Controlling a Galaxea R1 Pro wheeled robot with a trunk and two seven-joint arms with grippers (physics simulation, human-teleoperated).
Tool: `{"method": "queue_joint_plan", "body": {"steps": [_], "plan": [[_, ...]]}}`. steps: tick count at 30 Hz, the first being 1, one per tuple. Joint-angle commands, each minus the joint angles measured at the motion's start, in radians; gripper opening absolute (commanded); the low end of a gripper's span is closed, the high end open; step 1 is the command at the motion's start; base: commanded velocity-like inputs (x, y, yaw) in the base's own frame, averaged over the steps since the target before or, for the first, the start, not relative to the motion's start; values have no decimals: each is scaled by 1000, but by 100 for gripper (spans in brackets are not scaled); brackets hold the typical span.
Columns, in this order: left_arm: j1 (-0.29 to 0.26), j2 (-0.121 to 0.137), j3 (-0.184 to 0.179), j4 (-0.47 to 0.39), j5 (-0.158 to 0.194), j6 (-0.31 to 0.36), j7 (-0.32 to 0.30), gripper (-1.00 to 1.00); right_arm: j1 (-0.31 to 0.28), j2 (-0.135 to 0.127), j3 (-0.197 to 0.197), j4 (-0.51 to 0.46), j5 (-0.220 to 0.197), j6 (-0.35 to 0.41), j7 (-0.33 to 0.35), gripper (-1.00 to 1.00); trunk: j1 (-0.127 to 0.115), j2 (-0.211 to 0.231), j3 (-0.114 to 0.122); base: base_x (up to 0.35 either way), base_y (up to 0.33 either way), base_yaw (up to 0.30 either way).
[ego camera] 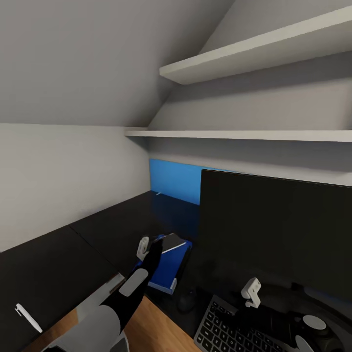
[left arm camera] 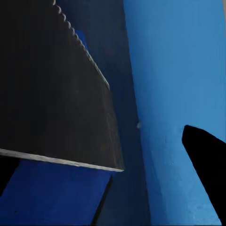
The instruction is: In the bedroom, organize the workspace by keeping the computer under the desk, ensuring the monitor is on the desk, placing the keyboard on the desk next to the monitor, placing the mouse on the desk next to the keyboard, moving the folder from the swivel chair onto the desk next to the mouse, stacking the notebook on top of the folder with the pen on top of the notebook, and positioning the swivel chair next to the desk.
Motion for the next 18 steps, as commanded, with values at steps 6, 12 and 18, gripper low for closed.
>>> {"method": "queue_joint_plan", "body": {"steps": [6,12,18], "plan": [[-1,2,-7,7,10,-7,-4,100,-1,-1,0,-1,-9,8,-2,100,0,-1,-1,0,0,0],[-1,2,-7,8,10,-8,-4,100,-1,-2,0,-1,-9,8,-2,100,0,-1,-1,0,0,0],[5,2,-7,2,7,-9,-6,100,-1,-1,1,-1,-9,8,-2,100,0,-1,-1,-12,0,0]]}}
